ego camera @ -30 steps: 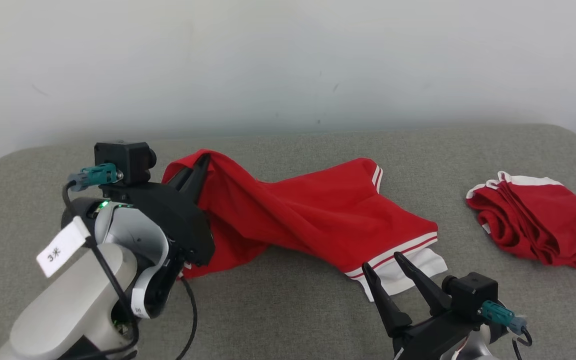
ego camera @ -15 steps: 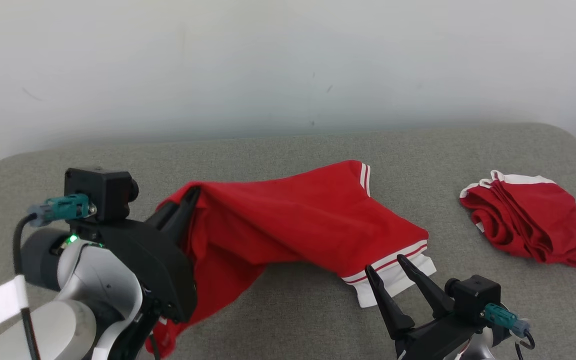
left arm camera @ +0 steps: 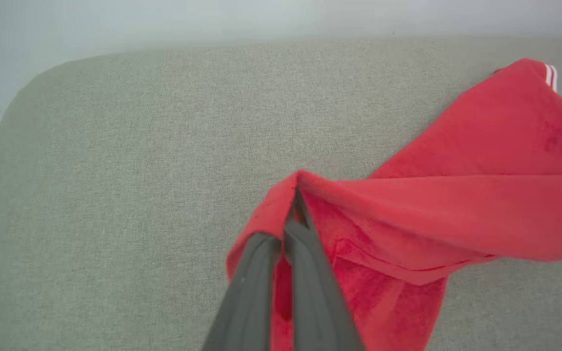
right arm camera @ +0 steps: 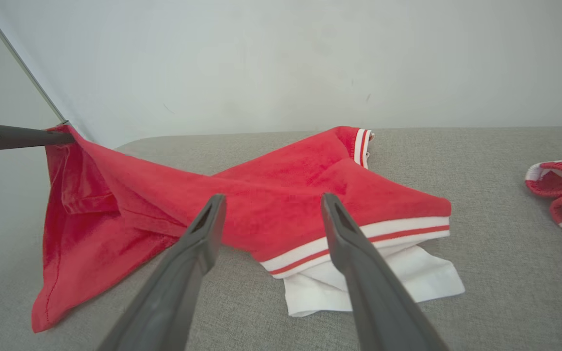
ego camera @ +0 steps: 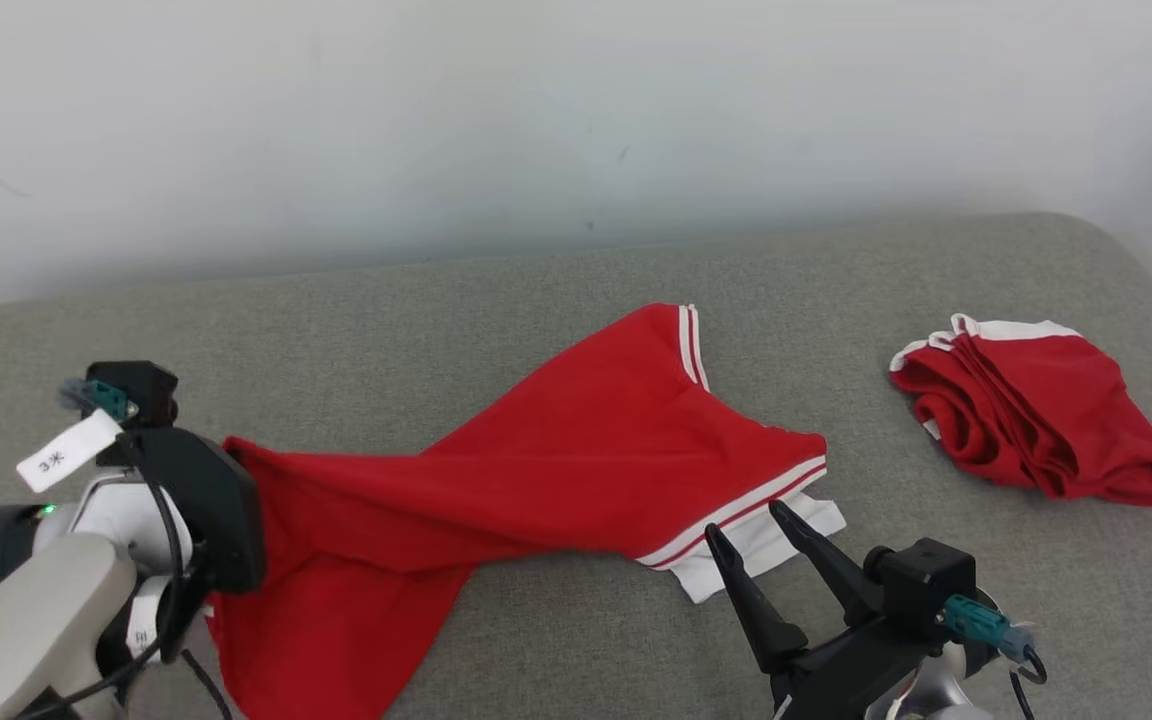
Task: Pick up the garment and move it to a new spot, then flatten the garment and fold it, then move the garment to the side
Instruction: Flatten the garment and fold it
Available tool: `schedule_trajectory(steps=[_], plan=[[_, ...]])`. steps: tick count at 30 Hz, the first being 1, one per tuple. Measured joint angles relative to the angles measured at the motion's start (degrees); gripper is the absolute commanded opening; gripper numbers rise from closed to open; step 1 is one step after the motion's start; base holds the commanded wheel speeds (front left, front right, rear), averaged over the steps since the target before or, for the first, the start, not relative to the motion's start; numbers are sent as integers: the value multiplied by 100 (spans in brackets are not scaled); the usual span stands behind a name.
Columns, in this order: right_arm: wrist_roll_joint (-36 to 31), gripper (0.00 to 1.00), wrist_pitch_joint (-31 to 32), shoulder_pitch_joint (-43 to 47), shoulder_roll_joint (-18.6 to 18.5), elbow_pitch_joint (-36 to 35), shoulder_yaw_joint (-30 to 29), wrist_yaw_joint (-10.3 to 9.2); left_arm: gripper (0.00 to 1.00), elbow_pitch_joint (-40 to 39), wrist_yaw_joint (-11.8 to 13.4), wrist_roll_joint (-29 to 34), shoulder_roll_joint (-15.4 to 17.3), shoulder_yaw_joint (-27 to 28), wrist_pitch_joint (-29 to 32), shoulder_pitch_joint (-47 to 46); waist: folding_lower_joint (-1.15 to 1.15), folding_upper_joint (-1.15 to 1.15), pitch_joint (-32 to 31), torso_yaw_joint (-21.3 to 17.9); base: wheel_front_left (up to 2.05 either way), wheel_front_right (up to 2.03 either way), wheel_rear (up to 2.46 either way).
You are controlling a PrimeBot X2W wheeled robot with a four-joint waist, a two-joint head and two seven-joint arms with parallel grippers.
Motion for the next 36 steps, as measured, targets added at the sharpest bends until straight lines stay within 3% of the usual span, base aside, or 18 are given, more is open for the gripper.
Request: schedule_trajectory(steps=[10, 12, 13, 18, 26, 30, 36], plan=[[-44, 100, 13, -127, -1, -42, 58, 1, 0, 1815, -543, 526, -271, -304, -297, -802, 1, 0, 298, -296, 0, 0, 0], [-45, 100, 8, -165, -1, -51, 76, 1, 75, 2070, -650, 659, -314, -366, -463, -951, 1, 1, 362, -343, 0, 0, 0], [-47, 100, 5, -183, 0, -52, 79, 1, 100, 2199, -672, 709, -350, -390, -553, -1021, 1, 0, 393, -366, 0, 0, 0], [-85, 100, -11, -204, -1, -54, 48, 1, 100, 2736, -701, 847, -526, -409, -945, -1202, 2, 0, 507, -429, 0, 0, 0], [-137, 100, -10, -221, 0, -55, -70, 1, 100, 3236, -514, 849, -720, -209, -1605, -1266, 1, 0, 500, -276, 0, 0, 0], [-174, 100, -27, -222, -1, -63, -175, 1, 100, 3152, -369, 747, -868, 57, -2416, -1259, 1, 0, 462, -127, 0, 0, 0], [-189, 100, -182, -214, 2, 20, -497, 1, 100, 2542, -547, 337, -1128, 604, -3648, -849, 0, 0, 294, 134, 0, 0, 0]])
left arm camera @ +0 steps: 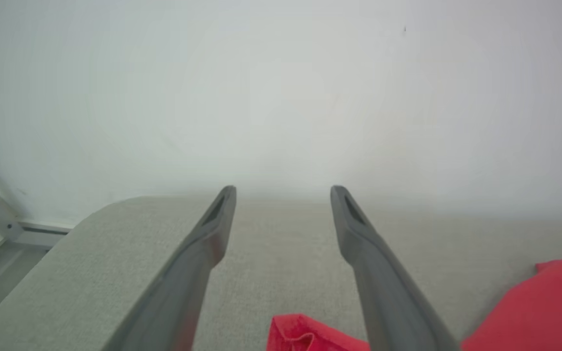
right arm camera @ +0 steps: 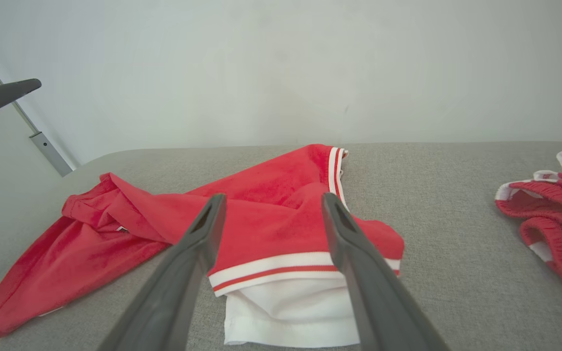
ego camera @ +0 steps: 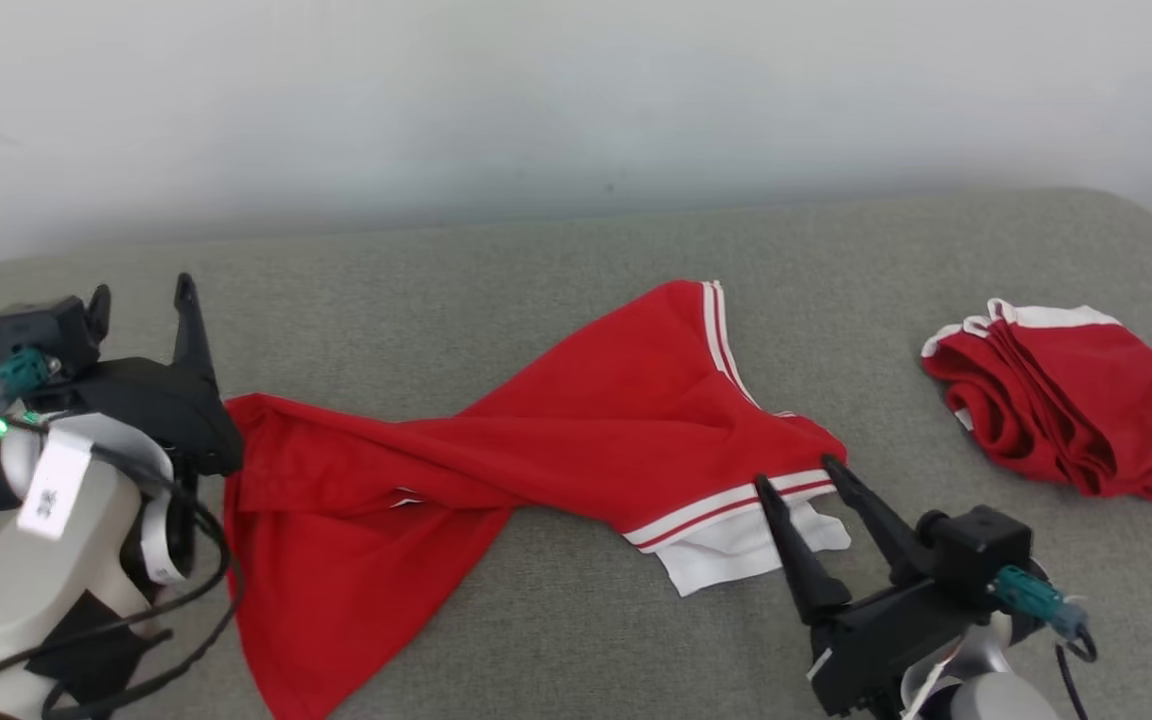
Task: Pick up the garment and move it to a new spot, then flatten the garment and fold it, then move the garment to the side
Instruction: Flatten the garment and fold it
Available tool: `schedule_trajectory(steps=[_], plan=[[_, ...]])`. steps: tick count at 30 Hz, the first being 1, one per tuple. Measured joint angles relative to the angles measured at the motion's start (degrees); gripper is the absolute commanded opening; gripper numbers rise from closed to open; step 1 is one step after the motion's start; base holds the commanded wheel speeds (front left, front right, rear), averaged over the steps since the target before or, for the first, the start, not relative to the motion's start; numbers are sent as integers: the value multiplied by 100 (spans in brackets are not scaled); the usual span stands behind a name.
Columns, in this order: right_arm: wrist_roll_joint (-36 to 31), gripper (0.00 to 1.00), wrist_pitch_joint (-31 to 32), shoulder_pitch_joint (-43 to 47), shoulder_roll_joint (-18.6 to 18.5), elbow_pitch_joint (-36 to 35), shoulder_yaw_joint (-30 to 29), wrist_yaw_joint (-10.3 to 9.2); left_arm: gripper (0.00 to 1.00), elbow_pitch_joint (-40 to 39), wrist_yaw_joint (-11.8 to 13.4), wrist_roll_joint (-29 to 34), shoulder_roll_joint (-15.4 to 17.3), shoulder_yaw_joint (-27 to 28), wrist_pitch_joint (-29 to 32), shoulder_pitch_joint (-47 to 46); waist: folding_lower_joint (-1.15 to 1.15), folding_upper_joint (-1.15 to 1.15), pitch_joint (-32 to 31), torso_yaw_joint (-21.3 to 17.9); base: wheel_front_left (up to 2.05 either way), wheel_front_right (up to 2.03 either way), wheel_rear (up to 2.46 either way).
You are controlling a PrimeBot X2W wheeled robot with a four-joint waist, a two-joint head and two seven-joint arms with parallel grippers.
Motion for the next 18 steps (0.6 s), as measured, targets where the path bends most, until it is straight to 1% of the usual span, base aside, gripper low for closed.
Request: schedule_trajectory(steps=[2, 3, 6, 10, 12, 14, 15, 18], plan=[[49, 100, -63, 12, -3, 47, -118, 0, 100, -310, -20, -126, -71, 255, -134, 204, 0, 0, -77, 68, 0, 0, 0], [49, 100, -63, 12, -3, 47, -118, 0, 100, -310, -20, -126, -71, 255, -134, 204, 0, 0, -77, 68, 0, 0, 0], [216, 100, -194, 44, -1, 136, -275, 0, 100, -893, 11, -89, -107, 666, -175, 616, 0, 0, -206, 161, 0, 0, 0], [378, 100, -336, 73, -4, 258, -402, 0, 100, -1948, 54, 447, -221, 1385, -192, 1332, -1, 0, -372, 278, 0, 0, 0], [433, 100, -407, 104, -3, 305, -415, 0, 100, -2356, 109, 753, -331, 1712, -191, 1795, -1, 0, -447, 328, 0, 0, 0], [516, 100, -508, 124, -1, 344, -448, 0, 100, -2708, 107, 994, -491, 2005, -192, 2212, 0, 0, -504, 381, 0, 0, 0], [561, 100, -572, 125, -2, 360, -463, -1, 100, -2871, 82, 1110, -576, 2135, -192, 2394, -1, 0, -530, 402, 0, 0, 0], [695, 100, -699, 130, -1, 438, -487, 0, 100, -3264, -133, 1339, -844, 2510, -192, 2909, -1, 0, -599, 448, 0, 0, 0]])
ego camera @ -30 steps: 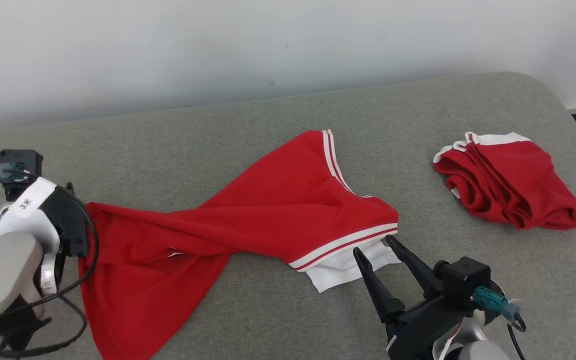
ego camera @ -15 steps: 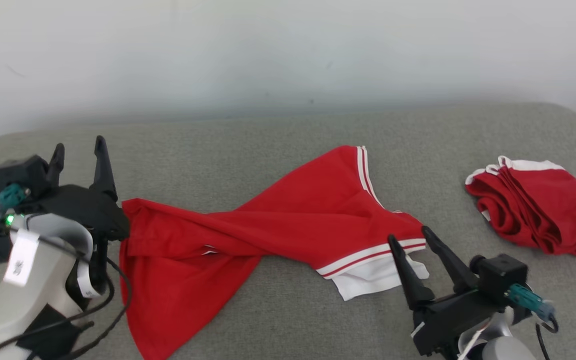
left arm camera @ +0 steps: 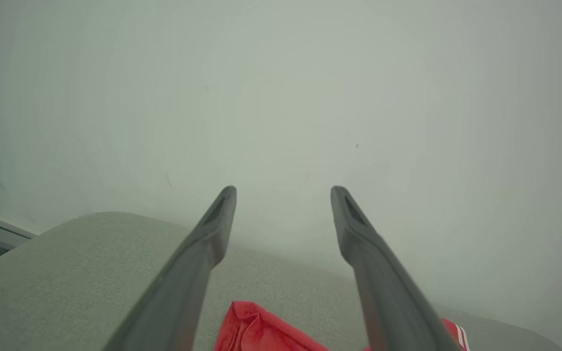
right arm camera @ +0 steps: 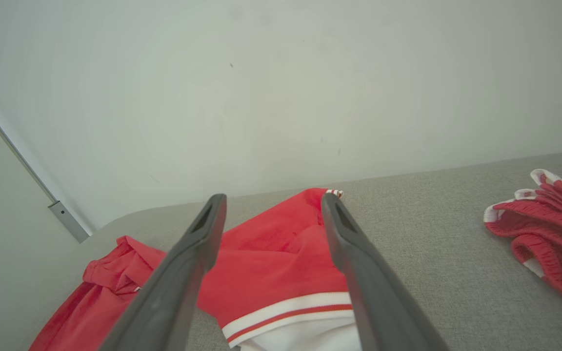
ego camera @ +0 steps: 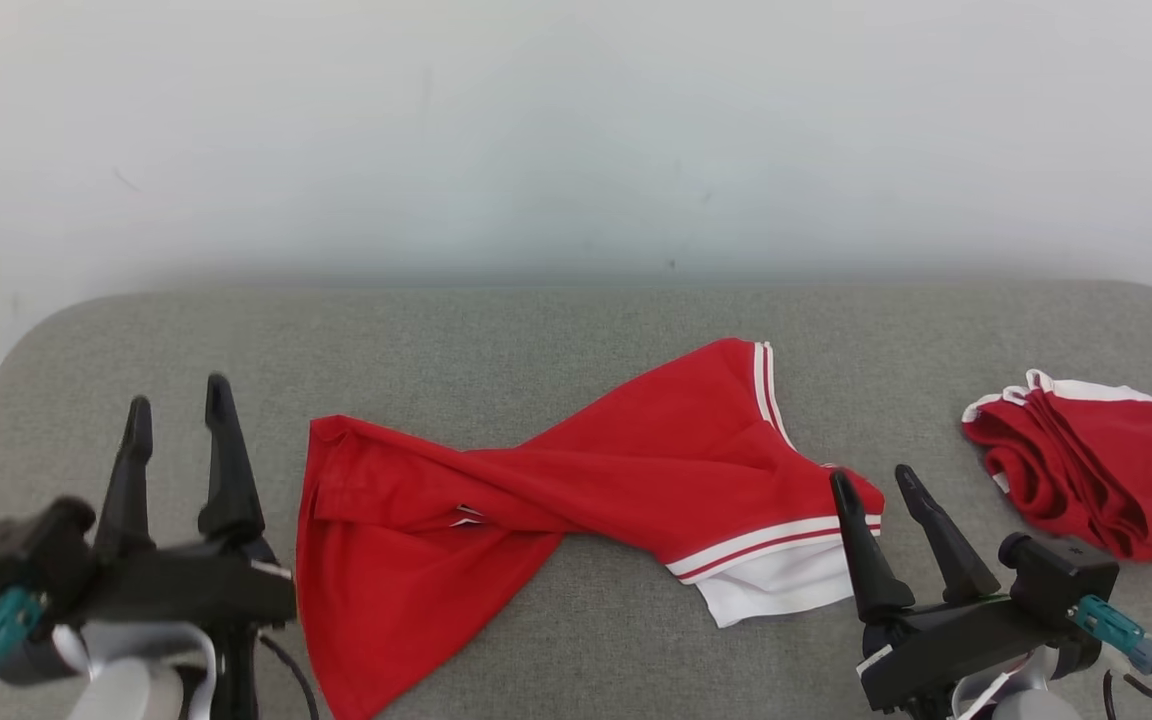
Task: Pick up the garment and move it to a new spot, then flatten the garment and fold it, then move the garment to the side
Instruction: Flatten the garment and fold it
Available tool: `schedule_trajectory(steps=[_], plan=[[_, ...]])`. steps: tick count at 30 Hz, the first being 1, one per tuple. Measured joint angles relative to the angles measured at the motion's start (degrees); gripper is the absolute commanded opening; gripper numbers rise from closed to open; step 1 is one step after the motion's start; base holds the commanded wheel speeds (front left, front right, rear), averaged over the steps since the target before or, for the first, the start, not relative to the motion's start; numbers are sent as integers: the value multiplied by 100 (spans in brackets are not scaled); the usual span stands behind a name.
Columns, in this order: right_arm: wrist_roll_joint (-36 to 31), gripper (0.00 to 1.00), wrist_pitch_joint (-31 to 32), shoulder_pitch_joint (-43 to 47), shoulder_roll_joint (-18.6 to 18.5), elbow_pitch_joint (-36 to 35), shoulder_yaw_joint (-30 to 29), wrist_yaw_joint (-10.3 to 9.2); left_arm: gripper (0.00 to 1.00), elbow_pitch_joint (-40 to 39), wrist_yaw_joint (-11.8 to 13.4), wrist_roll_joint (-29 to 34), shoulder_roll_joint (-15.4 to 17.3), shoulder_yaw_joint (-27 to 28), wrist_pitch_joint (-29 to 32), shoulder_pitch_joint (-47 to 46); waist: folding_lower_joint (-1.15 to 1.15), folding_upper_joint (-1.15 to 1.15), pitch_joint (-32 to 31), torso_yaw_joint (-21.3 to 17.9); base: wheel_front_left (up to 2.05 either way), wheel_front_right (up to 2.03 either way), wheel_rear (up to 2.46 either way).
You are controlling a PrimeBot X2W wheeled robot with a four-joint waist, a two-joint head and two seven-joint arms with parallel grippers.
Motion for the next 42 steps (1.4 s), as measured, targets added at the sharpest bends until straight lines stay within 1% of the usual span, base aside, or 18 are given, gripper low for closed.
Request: schedule_trajectory(steps=[2, 5, 7, 12, 17, 19, 24, 31, 42], plan=[[70, 100, -59, 2, -1, 65, -29, -1, 100, -191, -163, 114, -158, 236, 0, 286, 0, 0, -40, 18, 0, 0, 0], [188, 100, -135, 18, -1, 179, -60, -1, 100, -369, -476, 216, -381, 514, -1, 675, 0, 0, -96, 31, 0, 0, 0], [243, 100, -180, 23, -1, 261, -56, 0, 100, -405, -665, 324, -474, 658, -1, 922, 0, 0, -131, 27, 0, 0, 0], [277, 100, -264, 70, -1, 439, -77, -1, 100, -379, -1198, 605, -528, 758, -1, 1382, 0, 0, -201, -9, 0, 0, 0], [237, 100, -267, 159, -1, 560, -145, 0, 100, -241, -1569, 995, -517, 679, -2, 1737, 0, 0, -254, -14, 0, 0, 0], [170, 100, -264, 184, -1, 586, -175, -1, 100, -191, -1659, 1178, -501, 636, -2, 1835, 0, 0, -270, 0, 0, 0, 0], [55, 100, -257, 319, -1, 557, -282, 0, 100, -104, -1771, 1525, -460, 602, -2, 2015, 1, 0, -316, 48, 0, 0, 0], [-87, 100, -149, 526, 0, 392, -408, 0, 100, -48, -1881, 1596, -480, 689, -2, 2120, 1, 0, -352, 67, 0, 0, 0], [-137, 100, -101, 549, -1, 245, -438, -1, 100, 289, -1925, 1646, -545, 719, -2, 2113, 1, 0, -302, 9, 0, 0, 0]])
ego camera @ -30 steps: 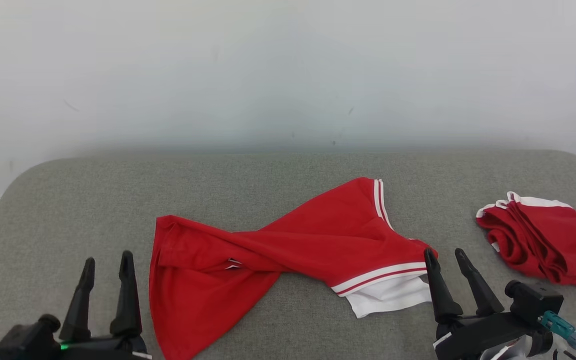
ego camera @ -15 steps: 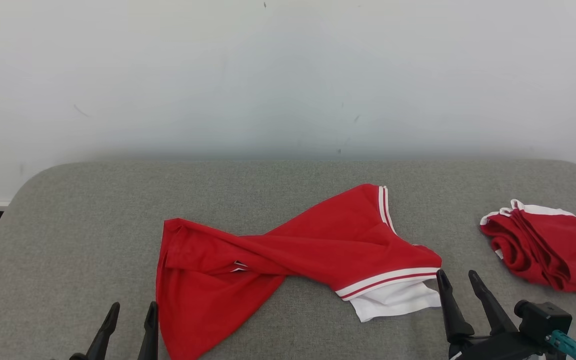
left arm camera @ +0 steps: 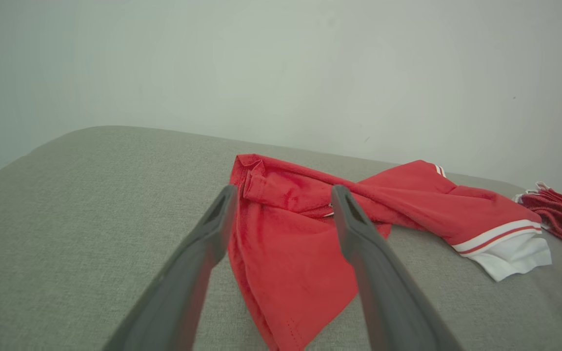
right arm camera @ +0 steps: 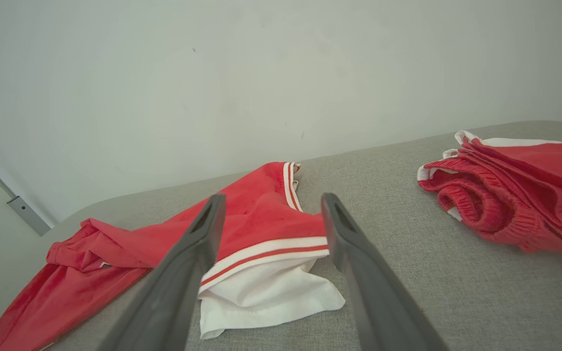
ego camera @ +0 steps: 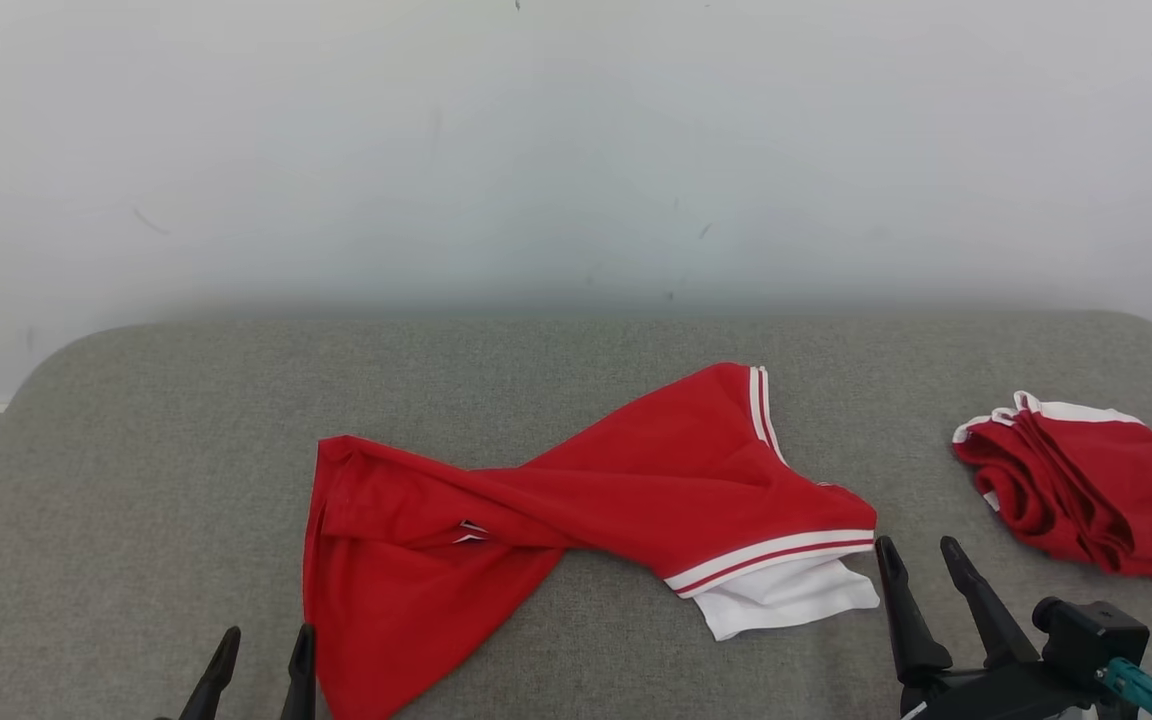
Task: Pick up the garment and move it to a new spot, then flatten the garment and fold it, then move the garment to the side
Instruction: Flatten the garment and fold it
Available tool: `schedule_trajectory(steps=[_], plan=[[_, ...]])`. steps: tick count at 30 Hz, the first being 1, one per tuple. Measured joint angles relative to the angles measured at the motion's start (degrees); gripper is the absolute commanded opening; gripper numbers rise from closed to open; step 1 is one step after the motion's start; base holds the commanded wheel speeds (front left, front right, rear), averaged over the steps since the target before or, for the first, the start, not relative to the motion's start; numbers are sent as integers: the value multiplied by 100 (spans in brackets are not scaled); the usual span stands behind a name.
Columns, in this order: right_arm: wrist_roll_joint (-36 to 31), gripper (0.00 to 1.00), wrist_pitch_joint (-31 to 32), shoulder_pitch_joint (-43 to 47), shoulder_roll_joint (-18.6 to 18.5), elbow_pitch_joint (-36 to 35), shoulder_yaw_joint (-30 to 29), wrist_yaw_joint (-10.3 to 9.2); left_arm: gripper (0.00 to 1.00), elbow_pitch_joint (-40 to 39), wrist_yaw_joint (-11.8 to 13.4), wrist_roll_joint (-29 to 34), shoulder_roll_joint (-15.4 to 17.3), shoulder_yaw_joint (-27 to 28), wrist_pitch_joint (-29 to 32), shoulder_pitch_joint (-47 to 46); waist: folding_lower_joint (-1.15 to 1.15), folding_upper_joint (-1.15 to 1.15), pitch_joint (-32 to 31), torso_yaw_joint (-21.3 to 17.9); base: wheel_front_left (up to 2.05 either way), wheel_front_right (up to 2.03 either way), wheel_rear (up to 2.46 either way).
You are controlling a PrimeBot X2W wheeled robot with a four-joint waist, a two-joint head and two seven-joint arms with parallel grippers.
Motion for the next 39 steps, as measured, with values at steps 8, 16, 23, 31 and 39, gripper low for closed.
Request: schedule_trajectory(steps=[8, 16, 23, 31, 39], plan=[[-21, 100, 92, -1, 0, -9, 26, 1, 100, 89, -9, -63, -29, 69, 0, -30, 0, 0, 29, 14, 0, 0, 0], [-60, 100, 116, -1, 0, -36, 29, 0, 100, 64, -14, -58, -42, 118, 0, -87, 0, 0, 48, 33, 0, 0, 0], [-153, 100, 192, -1, 0, -45, 18, 1, 100, 112, -44, -58, -64, 98, 0, -97, 0, 0, 56, 21, 0, 0, 0], [-331, 100, 910, -8, -1, 56, -444, 0, 100, 358, -158, 13, 30, -225, 455, -661, 0, 0, 127, 20, 0, 0, 0], [-563, 100, 1866, -92, 0, 69, -689, 0, 100, 611, -210, 155, 79, -552, 1148, -1435, 0, 0, 264, -13, 0, 0, 0]])
